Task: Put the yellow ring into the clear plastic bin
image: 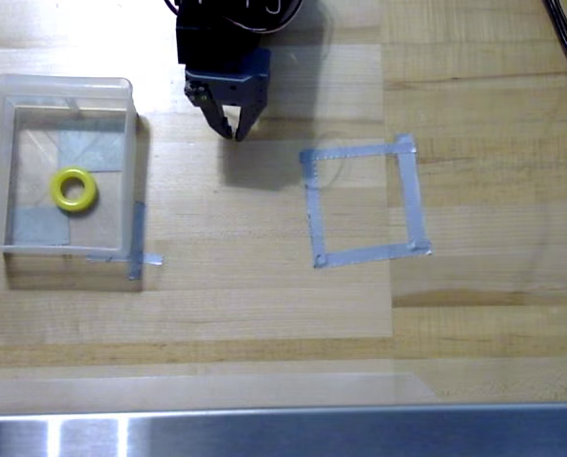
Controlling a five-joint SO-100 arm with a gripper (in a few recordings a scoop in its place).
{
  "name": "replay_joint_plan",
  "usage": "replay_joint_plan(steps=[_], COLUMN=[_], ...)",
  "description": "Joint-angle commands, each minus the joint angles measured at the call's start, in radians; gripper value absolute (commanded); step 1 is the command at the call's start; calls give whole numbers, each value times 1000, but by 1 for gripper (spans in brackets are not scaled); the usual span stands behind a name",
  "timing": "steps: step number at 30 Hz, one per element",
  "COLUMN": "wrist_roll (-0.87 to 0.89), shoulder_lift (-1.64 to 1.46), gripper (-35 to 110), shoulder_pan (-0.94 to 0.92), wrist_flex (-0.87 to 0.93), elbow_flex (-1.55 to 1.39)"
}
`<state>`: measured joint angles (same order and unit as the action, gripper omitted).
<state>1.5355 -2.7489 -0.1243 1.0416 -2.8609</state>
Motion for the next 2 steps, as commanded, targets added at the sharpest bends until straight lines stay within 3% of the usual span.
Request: replay_joint_plan(steps=[1, 2], wrist_roll=[0, 0], shoulder_lift=[-25, -25], gripper=[1, 1], shoulder_pan=[-14, -12], wrist_flex=[-2, 2], elbow_flex=[15, 15])
